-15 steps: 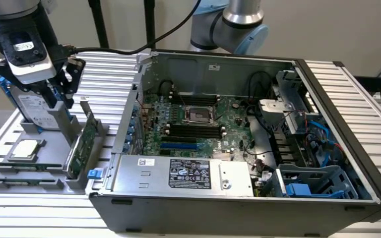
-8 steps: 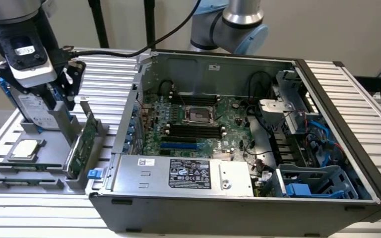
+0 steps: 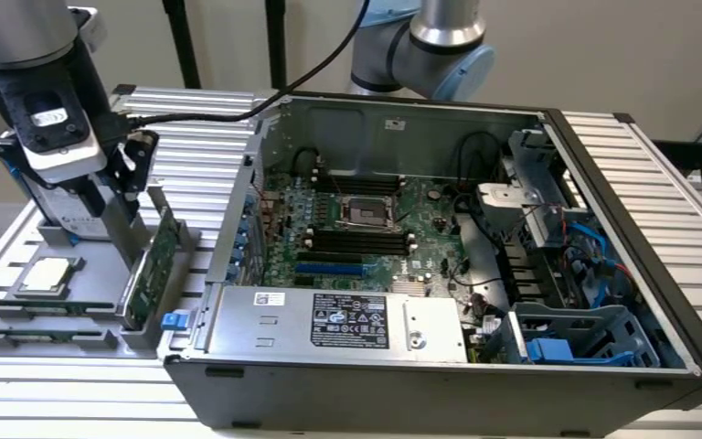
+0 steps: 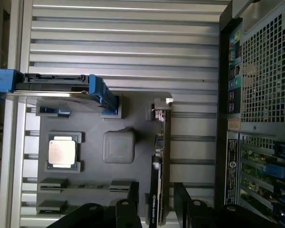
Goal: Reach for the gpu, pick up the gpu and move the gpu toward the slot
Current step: 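Pick up the gpu and move the gpu toward the slot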
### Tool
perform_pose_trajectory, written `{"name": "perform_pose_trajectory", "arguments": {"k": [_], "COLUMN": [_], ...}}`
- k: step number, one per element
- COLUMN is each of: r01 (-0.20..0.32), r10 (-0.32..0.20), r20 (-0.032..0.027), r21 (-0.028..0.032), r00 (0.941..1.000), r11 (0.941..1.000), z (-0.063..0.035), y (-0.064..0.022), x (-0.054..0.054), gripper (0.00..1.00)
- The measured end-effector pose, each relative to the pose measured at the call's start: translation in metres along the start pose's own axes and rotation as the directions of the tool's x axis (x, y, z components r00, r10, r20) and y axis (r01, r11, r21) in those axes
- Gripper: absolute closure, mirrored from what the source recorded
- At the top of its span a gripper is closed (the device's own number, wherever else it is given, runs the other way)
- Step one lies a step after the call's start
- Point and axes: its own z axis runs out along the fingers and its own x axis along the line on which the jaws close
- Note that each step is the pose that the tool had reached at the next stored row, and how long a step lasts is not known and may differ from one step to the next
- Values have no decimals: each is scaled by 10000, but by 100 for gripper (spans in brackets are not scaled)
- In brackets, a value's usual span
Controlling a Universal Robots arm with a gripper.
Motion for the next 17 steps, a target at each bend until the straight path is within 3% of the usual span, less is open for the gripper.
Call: {"name": "perform_pose_trajectory", "arguments": {"k": [6, 14, 17], "r01": [-8, -146, -216], "r10": [8, 146, 216], "r20": [12, 173, 184], "r21": [0, 4, 5], "r00": [10000, 9997, 9996], "r11": [10000, 9999, 9998], "z": [106, 250, 323], "y": [-80, -142, -147], "x": [3, 5, -4], "gripper": [58, 58, 58]}}
